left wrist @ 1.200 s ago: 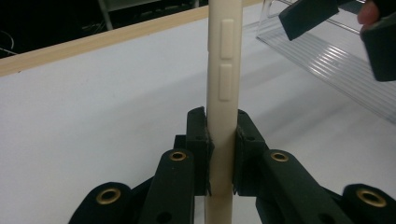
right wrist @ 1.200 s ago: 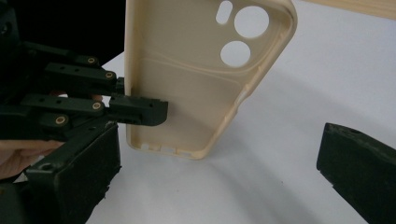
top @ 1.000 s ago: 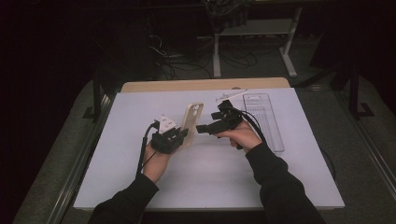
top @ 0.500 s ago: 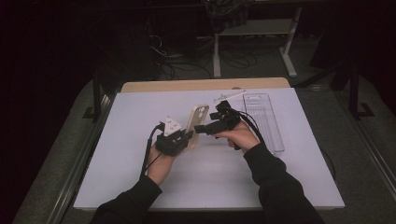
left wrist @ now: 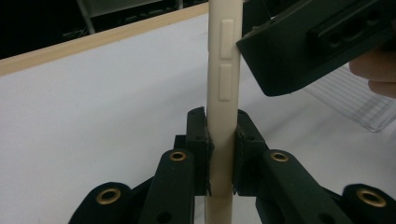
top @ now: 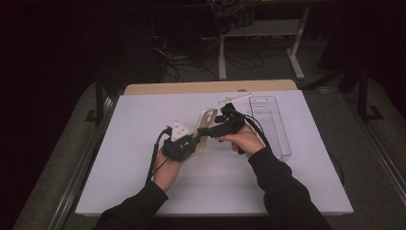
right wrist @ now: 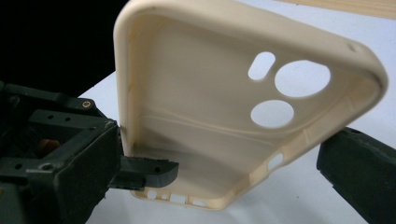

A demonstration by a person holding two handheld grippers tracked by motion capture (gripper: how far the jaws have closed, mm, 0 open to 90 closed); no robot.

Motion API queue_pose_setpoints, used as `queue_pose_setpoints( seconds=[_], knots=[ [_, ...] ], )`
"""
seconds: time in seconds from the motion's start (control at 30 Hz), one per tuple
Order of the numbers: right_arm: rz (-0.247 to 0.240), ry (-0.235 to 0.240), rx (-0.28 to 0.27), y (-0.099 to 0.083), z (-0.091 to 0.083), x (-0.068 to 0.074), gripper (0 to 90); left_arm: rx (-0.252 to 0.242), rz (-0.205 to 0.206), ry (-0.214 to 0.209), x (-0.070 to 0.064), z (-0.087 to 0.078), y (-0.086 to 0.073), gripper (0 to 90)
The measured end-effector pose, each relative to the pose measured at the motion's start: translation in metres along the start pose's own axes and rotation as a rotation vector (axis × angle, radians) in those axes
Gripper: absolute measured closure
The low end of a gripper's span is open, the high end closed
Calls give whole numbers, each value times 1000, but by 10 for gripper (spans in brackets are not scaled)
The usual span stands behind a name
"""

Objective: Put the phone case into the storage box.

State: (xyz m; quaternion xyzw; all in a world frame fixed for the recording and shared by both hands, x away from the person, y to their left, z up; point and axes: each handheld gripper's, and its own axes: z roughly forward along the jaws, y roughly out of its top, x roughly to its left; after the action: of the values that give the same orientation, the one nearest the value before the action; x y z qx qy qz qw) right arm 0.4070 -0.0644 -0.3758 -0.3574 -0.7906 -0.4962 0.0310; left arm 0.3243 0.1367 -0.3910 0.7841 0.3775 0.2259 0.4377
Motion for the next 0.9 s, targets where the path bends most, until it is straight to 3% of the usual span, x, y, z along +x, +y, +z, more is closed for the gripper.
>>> queue_pose_setpoints(
  seconds=[0.17, 0.73, 0.87, 0.9],
  knots=[
    [6, 8, -1, 0, 2, 0, 0, -6, -11, -6, -3, 1, 0, 798],
    [33, 12, -13, -2, 6, 0, 0, -10, 9, -25, -14, 2, 0, 798],
    [47, 10, 2, -2, 7, 0, 0, -27, -15, -26, -16, 3, -1, 798],
    [48, 13, 2, -2, 7, 0, 0, -13, 6, -21, -14, 2, -1, 798]
  ],
)
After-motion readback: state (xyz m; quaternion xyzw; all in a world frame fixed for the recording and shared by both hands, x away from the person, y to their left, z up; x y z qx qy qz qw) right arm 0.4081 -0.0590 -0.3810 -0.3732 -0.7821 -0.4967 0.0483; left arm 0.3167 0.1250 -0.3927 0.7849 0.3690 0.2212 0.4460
